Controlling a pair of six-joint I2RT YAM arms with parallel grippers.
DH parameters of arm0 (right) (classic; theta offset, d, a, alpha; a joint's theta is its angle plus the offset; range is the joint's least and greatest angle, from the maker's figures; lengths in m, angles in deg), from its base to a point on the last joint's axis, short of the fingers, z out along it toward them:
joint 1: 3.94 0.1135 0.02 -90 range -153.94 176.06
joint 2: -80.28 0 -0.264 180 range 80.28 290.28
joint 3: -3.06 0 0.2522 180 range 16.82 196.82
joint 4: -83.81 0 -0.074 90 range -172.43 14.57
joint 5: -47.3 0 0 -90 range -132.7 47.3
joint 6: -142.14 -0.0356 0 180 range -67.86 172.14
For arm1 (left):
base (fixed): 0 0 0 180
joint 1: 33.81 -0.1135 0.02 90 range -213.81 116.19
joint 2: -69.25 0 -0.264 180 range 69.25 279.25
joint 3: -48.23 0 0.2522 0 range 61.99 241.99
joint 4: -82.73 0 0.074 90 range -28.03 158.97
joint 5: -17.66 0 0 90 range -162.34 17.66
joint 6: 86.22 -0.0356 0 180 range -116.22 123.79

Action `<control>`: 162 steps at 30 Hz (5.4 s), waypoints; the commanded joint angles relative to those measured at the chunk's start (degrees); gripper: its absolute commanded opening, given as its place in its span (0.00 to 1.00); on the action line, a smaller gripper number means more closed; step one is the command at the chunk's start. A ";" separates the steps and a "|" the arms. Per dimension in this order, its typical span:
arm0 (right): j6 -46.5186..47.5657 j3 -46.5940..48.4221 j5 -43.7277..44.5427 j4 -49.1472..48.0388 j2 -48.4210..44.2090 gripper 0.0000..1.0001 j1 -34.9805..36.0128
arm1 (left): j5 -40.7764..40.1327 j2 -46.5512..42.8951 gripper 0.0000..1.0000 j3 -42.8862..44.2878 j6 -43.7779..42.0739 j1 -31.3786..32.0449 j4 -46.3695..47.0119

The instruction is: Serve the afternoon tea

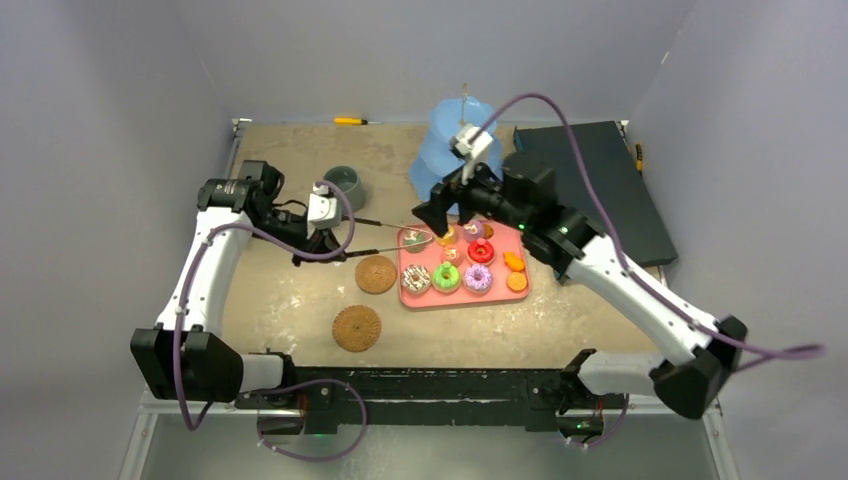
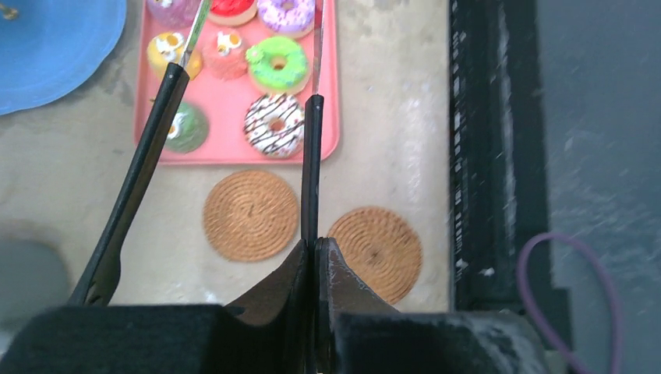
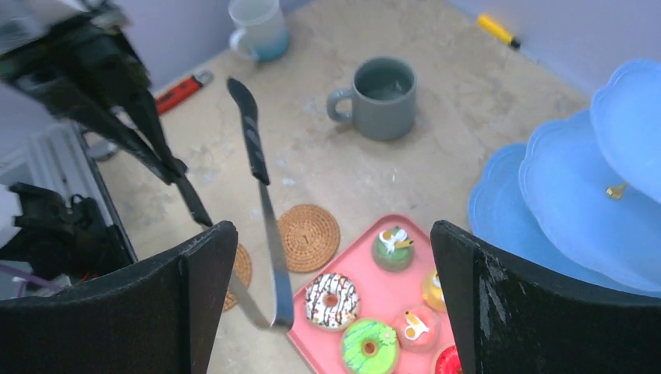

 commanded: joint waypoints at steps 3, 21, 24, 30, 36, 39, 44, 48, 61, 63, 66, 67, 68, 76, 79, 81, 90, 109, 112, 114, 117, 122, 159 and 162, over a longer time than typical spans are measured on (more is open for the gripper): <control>-1.40 -8.68 -12.63 -12.42 -11.56 0.98 -2.54 | 16.78 1.47 0.00 3.33 13.27 0.25 -0.87; -14.72 -32.78 -28.06 -64.73 -11.79 0.98 -4.32 | 32.86 1.44 0.00 6.38 27.77 0.10 -0.78; -23.33 -31.41 -32.58 -81.52 -2.88 0.98 -4.48 | 32.71 -0.10 0.00 5.74 28.04 0.09 -0.32; -26.83 -28.78 -32.31 -88.11 2.50 0.98 -4.48 | 32.94 -0.67 0.00 4.86 27.25 0.13 -0.71; -28.04 -28.09 -28.83 -89.52 5.43 0.98 -4.39 | 32.94 -0.24 0.00 5.12 27.08 0.11 -0.80; -29.34 -27.28 -27.87 -90.62 7.62 0.98 -4.09 | 32.97 0.00 0.00 5.50 27.03 0.12 -0.79; -30.57 -26.70 -25.23 -92.44 10.33 0.98 -4.03 | 32.97 -0.16 0.00 6.50 27.63 0.14 -0.85; -32.96 -25.27 -26.44 -94.81 12.30 0.98 -3.77 | 32.99 -0.74 0.00 6.60 27.73 0.10 -0.77; -28.20 -21.38 -28.72 -85.44 13.22 0.98 1.32 | 33.00 -0.16 0.00 8.68 27.99 0.08 -0.42; -28.28 -20.75 -29.02 -84.23 13.55 0.95 1.31 | 32.97 -0.21 0.00 8.96 28.67 0.15 0.18; -28.94 -19.67 -29.41 -82.31 14.32 0.88 1.30 | 32.94 -0.23 0.00 9.25 29.07 0.13 0.80; -29.06 -19.50 -29.39 -81.83 14.51 0.86 1.30 | 32.89 -0.28 0.00 9.28 29.15 0.13 0.94; -29.01 -19.48 -29.25 -81.35 14.59 0.84 1.32 | 32.82 -0.40 0.00 9.24 29.16 0.13 1.03; -29.25 -21.42 -26.20 -80.21 11.70 0.69 1.29 | 30.59 -2.11 0.00 7.33 31.38 0.17 5.77; -29.06 -23.99 -24.11 -81.15 9.42 0.63 1.32 | 29.62 -2.69 0.00 7.07 31.20 0.14 6.92; -29.58 -26.43 -22.40 -83.33 7.94 0.60 1.30 | 28.86 -3.42 0.00 6.69 31.19 0.19 7.93; -32.20 -28.27 -21.90 -87.59 5.77 0.52 1.31 | 28.49 -5.15 0.00 4.87 36.21 0.16 13.54; -13.73 -28.52 -11.03 -65.94 -2.21 0.42 1.21 | 19.50 -5.73 0.92 4.83 53.21 0.09 28.95; -8.88 -30.77 -4.90 -60.43 -4.76 0.42 1.26 | 14.04 -6.69 0.95 3.05 55.55 0.10 32.85; -6.18 -32.85 -0.52 -57.80 -6.28 0.41 1.35 | 9.93 -7.27 0.96 1.65 55.04 0.07 34.71; -3.53 -37.22 6.94 -57.32 -8.03 0.42 1.92 | 2.80 -7.38 0.96 0.07 52.97 0.09 35.72; 0.45 -41.65 18.00 -59.25 -6.48 0.42 5.25 | -2.97 -6.87 0.97 -1.47 50.56 0.13 35.97; 5.14 -40.35 30.12 -86.90 25.62 0.61 9.25 | -9.14 -10.07 0.99 -1.62 50.84 0.13 37.84; 5.25 -39.56 30.09 -87.37 27.19 0.57 9.30 | -9.17 -10.11 0.99 -1.62 50.88 0.14 37.91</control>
